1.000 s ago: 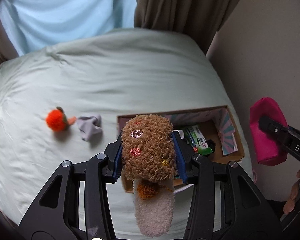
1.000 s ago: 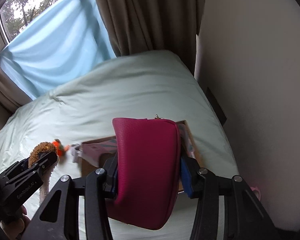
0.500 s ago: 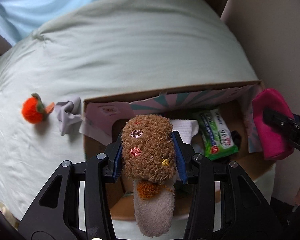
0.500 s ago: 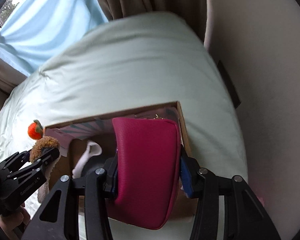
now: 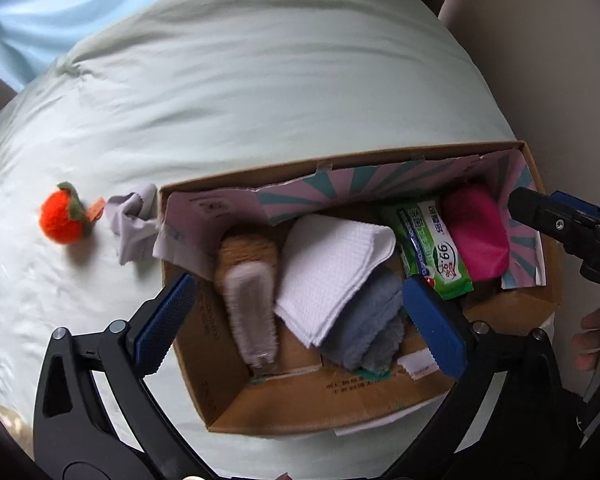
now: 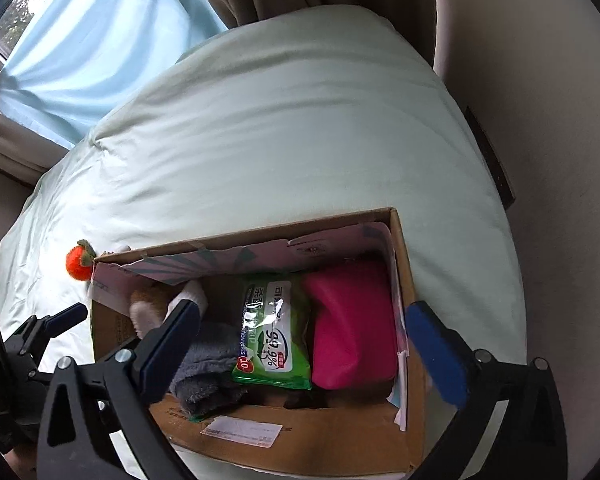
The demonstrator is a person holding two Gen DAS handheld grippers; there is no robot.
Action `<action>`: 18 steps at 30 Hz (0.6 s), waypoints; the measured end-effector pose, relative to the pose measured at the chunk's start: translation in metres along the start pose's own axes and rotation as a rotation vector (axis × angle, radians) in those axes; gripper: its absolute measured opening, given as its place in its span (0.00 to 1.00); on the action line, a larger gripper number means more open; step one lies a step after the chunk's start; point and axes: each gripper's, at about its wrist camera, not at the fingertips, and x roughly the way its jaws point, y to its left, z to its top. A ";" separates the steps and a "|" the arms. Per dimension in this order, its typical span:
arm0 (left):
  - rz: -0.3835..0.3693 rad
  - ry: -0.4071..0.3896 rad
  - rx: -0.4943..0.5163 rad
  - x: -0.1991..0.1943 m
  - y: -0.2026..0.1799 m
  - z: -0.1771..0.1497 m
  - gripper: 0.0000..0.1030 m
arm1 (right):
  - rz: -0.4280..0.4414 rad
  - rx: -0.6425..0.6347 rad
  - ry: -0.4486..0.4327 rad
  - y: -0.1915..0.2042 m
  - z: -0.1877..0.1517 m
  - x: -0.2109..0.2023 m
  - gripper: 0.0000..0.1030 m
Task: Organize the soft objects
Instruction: 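Carry both items over the box and open both tools to drop them, then lift both tools away from the box toward the remaining items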
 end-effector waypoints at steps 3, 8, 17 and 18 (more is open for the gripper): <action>-0.008 -0.001 -0.005 -0.006 0.002 -0.003 1.00 | 0.007 0.010 0.002 -0.001 -0.003 -0.002 1.00; -0.024 -0.023 -0.002 -0.024 0.002 -0.005 1.00 | -0.007 0.015 -0.015 0.003 -0.009 -0.019 1.00; -0.049 -0.102 -0.012 -0.084 0.011 -0.014 1.00 | -0.021 0.000 -0.073 0.025 -0.020 -0.080 1.00; -0.054 -0.111 -0.018 -0.092 0.015 -0.016 1.00 | -0.018 -0.002 -0.077 0.029 -0.021 -0.087 1.00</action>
